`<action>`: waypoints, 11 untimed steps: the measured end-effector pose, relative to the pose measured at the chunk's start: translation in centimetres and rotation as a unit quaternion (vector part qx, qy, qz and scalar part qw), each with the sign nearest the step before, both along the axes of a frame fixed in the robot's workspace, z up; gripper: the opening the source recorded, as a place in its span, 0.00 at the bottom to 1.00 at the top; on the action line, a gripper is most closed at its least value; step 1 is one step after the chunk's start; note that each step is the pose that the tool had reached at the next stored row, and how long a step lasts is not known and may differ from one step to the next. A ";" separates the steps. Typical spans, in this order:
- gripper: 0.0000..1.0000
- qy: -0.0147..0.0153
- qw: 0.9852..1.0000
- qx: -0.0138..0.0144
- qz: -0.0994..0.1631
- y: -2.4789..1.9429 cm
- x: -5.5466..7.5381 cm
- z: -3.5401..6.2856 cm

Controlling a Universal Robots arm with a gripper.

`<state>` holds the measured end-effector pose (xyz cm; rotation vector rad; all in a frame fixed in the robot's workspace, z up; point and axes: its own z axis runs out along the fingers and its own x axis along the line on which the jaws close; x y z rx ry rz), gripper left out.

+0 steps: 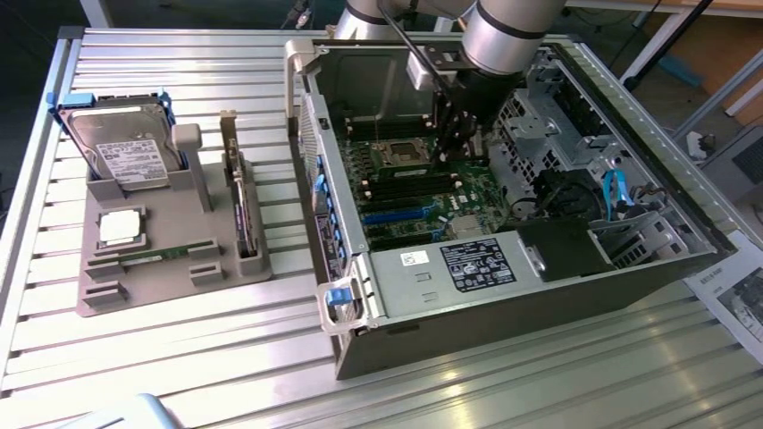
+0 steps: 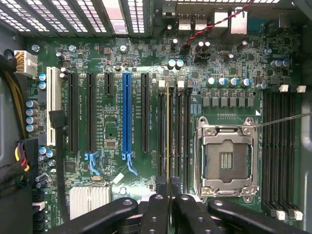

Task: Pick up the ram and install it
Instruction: 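Insert the ram into the slot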

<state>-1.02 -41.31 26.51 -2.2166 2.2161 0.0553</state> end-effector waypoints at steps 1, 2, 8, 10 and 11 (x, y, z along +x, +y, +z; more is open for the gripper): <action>0.12 0.000 1.000 0.000 0.000 0.00 0.0 0.00; 0.12 0.000 1.000 0.000 0.000 0.00 0.0 -0.01; 0.12 0.000 1.000 0.000 0.000 0.00 0.0 -0.95; 0.12 0.000 1.000 0.000 0.000 0.00 0.0 -1.37; 0.12 -0.001 1.000 0.000 0.000 0.00 0.0 -1.66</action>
